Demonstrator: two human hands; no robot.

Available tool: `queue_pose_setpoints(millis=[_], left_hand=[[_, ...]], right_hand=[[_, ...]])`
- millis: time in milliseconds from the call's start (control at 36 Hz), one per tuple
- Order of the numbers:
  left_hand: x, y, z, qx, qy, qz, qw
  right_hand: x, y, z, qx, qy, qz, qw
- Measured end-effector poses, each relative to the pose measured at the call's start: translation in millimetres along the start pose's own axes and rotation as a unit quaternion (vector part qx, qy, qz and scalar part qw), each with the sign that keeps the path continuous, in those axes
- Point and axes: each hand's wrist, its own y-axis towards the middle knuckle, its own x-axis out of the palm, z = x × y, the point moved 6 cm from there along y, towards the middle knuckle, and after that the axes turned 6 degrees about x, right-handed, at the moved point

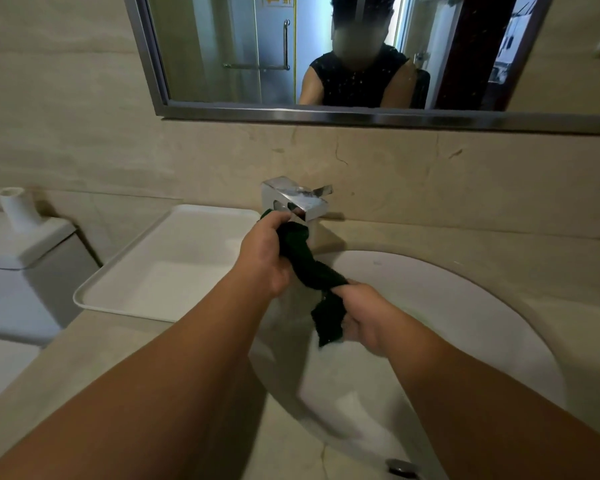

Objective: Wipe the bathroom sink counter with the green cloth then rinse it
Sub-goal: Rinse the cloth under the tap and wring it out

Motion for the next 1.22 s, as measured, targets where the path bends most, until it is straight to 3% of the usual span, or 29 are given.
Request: queue_pose_setpoints(millis=[83, 222, 389, 500, 583, 639, 722, 778, 944, 1083, 1139, 1222], left_hand=[[-4, 2, -5, 0.003, 0.064, -0.009, 0.998], [-3, -4, -27, -0.040, 0.225, -0.073, 0.971], [19, -24, -50, -0.062, 0.437, -0.219, 0.870], [40, -43, -70, -0.111, 0.504, -0.314, 0.797], [53, -56, -84, -0.149, 0.513, -0.345, 0.772], [63, -62, -92, -0.182, 0.486, -0.343, 0.783], [78, -72, -94, -0.240, 0.353, -0.294, 0.855], [88, -80, -91, -0.257, 0.279, -0.278, 0.883], [101, -97, -79, -0.217, 0.185, -0.344, 0.895], [82, -87, -64, -0.198, 0.122, -0.298, 0.926], [76, -83, -56, -0.207, 0.078, -0.271, 0.937], [73, -80, -43, -0.204, 0.059, -0.257, 0.943]], right_hand=[[-26, -4, -12, 0.003, 0.041, 0.012, 0.999], [-91, -25, -45, -0.044, -0.035, 0.081, 0.995], [-163, -62, -74, -0.067, -0.131, 0.148, 0.978], [-182, -90, -85, -0.078, -0.128, 0.149, 0.977], [-183, -110, -95, -0.101, -0.129, 0.148, 0.975], [-177, -124, -103, -0.129, -0.144, 0.143, 0.971], [-160, -146, -110, -0.168, -0.199, 0.132, 0.957], [-143, -157, -110, -0.184, -0.227, 0.119, 0.949], [-98, -162, -91, -0.179, -0.207, 0.025, 0.962], [-86, -168, -93, -0.194, -0.115, -0.044, 0.973], [-91, -171, -100, -0.271, -0.190, 0.005, 0.944], [-86, -169, -93, -0.359, -0.448, 0.067, 0.816]])
